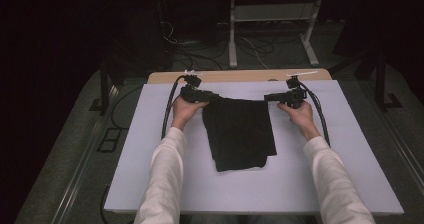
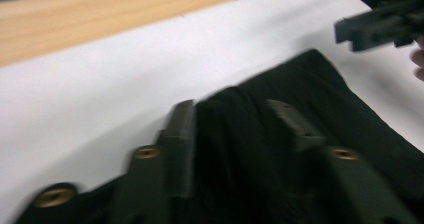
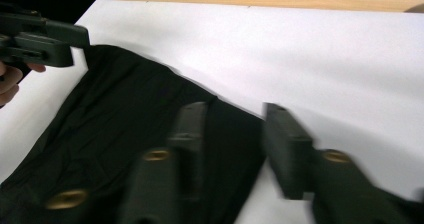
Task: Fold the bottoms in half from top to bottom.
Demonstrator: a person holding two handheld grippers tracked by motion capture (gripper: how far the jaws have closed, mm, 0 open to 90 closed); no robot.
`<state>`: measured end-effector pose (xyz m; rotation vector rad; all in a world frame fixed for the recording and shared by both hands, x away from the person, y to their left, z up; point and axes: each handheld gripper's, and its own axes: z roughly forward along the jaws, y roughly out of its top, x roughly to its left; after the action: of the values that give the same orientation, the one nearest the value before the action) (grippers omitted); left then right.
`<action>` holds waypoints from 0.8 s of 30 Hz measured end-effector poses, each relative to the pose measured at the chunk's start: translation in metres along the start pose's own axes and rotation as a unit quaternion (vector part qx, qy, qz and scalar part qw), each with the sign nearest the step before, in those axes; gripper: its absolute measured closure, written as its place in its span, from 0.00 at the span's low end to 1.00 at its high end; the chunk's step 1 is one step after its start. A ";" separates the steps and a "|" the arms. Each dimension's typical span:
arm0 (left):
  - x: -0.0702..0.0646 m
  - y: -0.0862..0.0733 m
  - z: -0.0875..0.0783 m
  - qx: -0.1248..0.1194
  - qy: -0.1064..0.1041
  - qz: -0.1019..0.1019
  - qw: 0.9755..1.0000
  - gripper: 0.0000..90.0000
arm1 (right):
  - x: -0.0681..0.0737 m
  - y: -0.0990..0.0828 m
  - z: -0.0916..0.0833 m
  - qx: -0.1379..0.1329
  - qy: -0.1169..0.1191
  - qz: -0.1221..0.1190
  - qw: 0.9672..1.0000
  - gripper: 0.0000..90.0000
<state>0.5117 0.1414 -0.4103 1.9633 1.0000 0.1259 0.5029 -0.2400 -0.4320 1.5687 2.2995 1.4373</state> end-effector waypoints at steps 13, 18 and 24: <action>-0.004 -0.016 -0.041 -0.019 -0.017 -0.013 1.000 0.00 | 0.013 -0.014 -0.040 -0.019 0.006 -0.034 0.999 0.00; -0.010 -0.021 -0.050 -0.025 -0.013 -0.006 1.000 0.00 | 0.022 -0.016 -0.050 -0.016 0.004 -0.046 0.999 0.00; -0.016 -0.027 -0.066 -0.047 -0.006 -0.005 0.999 0.00 | 0.031 -0.018 -0.065 -0.018 -0.006 -0.055 0.998 0.00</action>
<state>0.4555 0.1823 -0.3876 1.8714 0.9790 0.1511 0.4437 -0.2617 -0.3924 1.4134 2.2991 1.4310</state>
